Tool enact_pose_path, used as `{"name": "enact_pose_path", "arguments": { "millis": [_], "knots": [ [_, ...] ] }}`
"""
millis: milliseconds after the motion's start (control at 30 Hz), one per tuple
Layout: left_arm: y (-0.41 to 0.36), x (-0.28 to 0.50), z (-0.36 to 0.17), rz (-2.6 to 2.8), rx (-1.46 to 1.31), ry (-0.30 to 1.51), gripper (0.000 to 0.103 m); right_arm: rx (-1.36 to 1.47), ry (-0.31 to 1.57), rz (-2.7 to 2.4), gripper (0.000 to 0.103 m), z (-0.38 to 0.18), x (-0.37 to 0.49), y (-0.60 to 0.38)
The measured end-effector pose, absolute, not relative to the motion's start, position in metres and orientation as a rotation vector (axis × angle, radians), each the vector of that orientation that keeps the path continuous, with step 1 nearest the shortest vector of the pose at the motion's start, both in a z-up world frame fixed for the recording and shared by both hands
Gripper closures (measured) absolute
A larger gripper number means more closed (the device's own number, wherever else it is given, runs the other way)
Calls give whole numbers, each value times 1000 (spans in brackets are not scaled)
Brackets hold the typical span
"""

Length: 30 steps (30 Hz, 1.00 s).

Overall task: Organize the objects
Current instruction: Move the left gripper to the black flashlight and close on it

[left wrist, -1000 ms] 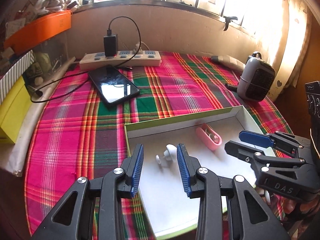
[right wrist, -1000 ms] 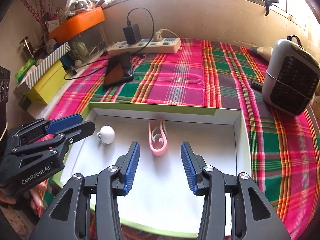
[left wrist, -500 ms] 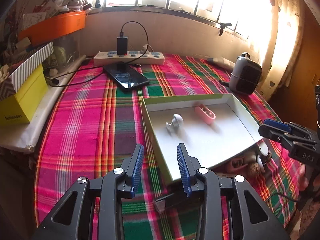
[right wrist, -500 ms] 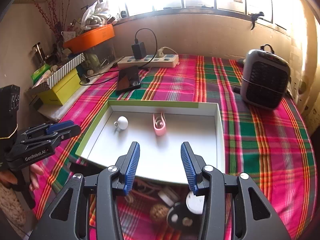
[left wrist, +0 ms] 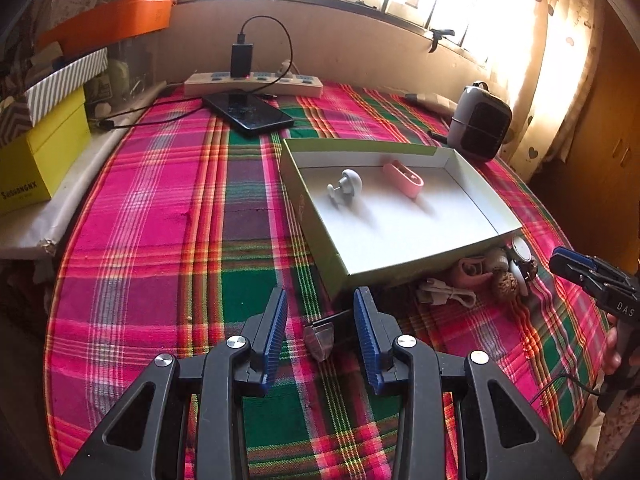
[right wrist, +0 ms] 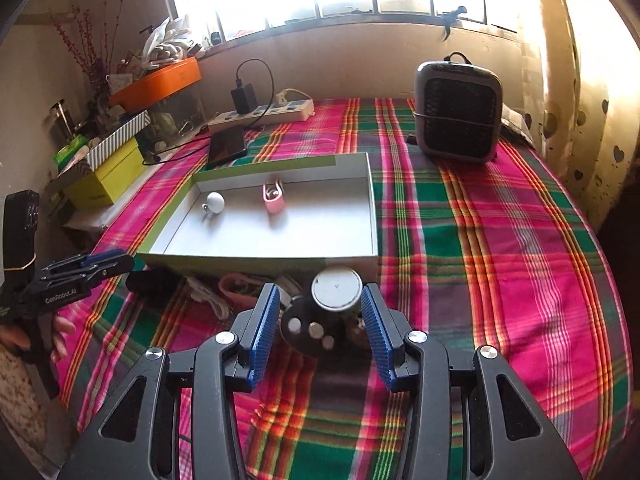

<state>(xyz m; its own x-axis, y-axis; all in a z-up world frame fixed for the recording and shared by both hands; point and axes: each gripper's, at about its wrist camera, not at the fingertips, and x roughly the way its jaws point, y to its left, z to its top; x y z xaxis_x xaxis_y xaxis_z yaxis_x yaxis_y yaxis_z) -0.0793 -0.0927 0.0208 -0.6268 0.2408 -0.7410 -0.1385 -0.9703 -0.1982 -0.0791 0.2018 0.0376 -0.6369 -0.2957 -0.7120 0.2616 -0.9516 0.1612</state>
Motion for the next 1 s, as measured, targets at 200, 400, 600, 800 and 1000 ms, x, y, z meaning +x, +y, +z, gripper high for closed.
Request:
{"name": "enact_pose_path", "arguments": {
  "millis": [200, 400, 600, 800, 1000],
  "knots": [
    [-88, -76, 17, 2627, -1234, -184, 69, 1164, -87, -2581, 59, 27, -73, 207],
    [-79, -73, 14, 2596, -1243, -172, 67, 1174, -76, -2562, 59, 19, -70, 203],
    [-68, -68, 10, 2555, -1259, -167, 67, 1191, -83, -2560, 59, 13, -68, 206],
    [-52, -62, 10, 2512, -1257, -154, 67, 1186, -91, -2559, 59, 13, -67, 208],
    [-35, -59, 8, 2467, -1264, -91, 67, 1194, -104, -2564, 59, 11, -67, 215]
  ]
}}
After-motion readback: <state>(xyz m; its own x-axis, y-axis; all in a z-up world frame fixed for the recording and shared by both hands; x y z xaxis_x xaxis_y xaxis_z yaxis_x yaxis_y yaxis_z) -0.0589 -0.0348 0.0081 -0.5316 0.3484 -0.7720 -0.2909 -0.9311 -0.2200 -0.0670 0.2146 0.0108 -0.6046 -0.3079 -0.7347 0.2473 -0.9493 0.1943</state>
